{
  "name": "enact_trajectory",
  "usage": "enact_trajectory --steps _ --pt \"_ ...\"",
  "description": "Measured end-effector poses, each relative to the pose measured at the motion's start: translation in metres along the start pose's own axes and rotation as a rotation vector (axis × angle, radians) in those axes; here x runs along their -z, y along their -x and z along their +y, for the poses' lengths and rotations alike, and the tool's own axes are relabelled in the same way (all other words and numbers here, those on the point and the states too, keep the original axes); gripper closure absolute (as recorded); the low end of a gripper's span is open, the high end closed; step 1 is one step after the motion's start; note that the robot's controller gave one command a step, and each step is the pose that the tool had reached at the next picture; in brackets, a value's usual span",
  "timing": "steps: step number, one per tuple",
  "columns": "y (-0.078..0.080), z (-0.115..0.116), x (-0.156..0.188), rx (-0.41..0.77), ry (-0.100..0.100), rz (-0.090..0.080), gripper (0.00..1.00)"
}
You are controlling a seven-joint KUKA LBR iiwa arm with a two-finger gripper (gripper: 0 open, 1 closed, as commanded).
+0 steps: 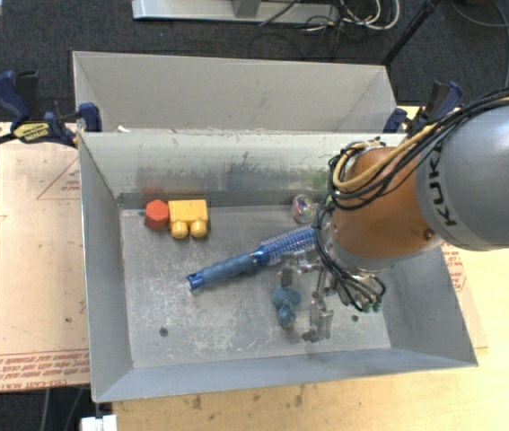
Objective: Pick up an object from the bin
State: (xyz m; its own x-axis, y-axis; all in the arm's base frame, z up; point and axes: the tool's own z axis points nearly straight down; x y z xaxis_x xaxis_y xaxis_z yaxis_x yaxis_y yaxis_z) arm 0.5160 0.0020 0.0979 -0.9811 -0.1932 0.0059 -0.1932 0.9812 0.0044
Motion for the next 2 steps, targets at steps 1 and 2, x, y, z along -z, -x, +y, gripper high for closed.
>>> enact_trajectory --steps 1,2 --pt "0.079 0.003 -0.029 -0.027 -0.002 -0.006 0.00" --pt "0.031 0.021 -0.028 0.377 -0.004 -0.005 0.00"
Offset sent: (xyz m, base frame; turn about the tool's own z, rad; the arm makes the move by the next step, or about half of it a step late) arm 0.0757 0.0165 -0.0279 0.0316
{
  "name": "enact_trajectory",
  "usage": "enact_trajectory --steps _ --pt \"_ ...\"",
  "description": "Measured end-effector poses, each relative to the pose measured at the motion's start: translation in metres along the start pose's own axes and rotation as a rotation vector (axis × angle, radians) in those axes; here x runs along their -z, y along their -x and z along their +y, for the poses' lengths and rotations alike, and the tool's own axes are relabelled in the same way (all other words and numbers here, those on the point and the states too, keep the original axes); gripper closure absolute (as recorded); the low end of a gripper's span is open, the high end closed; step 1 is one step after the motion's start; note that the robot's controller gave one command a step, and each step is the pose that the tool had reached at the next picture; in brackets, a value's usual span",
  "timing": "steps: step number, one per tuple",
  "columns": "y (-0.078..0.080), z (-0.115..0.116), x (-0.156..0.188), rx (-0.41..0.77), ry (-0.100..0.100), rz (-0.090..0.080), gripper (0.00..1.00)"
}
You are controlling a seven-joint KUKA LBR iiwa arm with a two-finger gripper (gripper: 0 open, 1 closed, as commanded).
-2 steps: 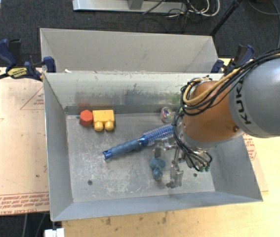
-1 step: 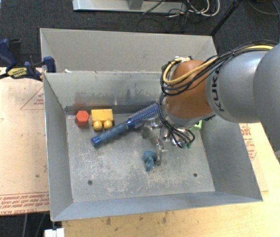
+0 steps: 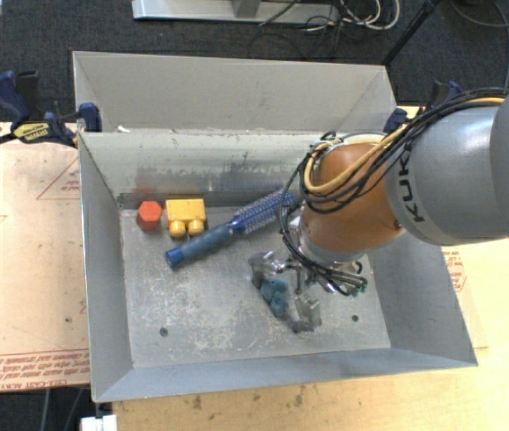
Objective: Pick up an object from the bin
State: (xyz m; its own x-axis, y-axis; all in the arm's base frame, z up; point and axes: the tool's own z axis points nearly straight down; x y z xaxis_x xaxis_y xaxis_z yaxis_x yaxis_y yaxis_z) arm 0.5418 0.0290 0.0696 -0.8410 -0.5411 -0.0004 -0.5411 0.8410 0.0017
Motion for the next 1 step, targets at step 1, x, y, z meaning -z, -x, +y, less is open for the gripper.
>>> enact_trajectory --steps 1 --pt "0.0007 -0.0008 0.0007 -0.001 -0.001 -0.002 1.00"
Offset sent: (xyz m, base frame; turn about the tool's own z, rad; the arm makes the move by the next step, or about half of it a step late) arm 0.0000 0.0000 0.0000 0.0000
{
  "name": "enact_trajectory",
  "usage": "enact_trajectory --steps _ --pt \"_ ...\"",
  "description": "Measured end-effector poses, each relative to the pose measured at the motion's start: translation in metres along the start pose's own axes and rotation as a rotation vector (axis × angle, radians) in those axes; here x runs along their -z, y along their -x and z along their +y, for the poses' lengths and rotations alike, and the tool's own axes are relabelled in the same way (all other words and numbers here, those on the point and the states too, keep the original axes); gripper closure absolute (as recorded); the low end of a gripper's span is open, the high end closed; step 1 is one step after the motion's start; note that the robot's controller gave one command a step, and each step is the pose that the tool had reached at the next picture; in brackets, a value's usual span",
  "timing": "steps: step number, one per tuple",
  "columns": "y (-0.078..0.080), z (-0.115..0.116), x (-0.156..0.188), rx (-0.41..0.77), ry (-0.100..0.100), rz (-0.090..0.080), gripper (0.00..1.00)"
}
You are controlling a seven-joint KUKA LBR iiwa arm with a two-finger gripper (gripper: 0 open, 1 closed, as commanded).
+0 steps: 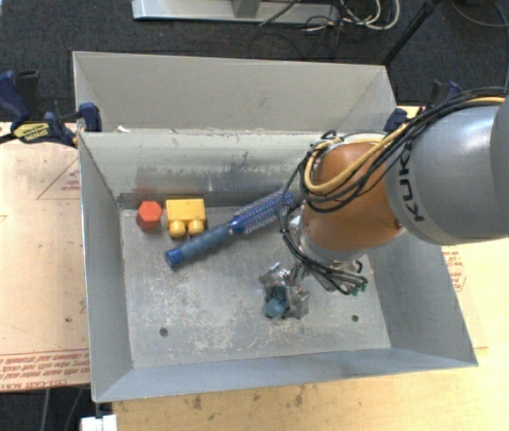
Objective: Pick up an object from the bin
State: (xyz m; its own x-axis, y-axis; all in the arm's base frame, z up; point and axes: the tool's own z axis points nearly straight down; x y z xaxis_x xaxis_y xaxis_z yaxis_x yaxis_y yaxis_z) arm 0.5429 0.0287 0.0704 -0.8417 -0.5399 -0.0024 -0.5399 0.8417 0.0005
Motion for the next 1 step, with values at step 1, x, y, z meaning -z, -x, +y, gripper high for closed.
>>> enact_trajectory --steps 1 --pt "-0.0014 -0.0025 0.1464 0.021 -0.006 -0.008 1.00"
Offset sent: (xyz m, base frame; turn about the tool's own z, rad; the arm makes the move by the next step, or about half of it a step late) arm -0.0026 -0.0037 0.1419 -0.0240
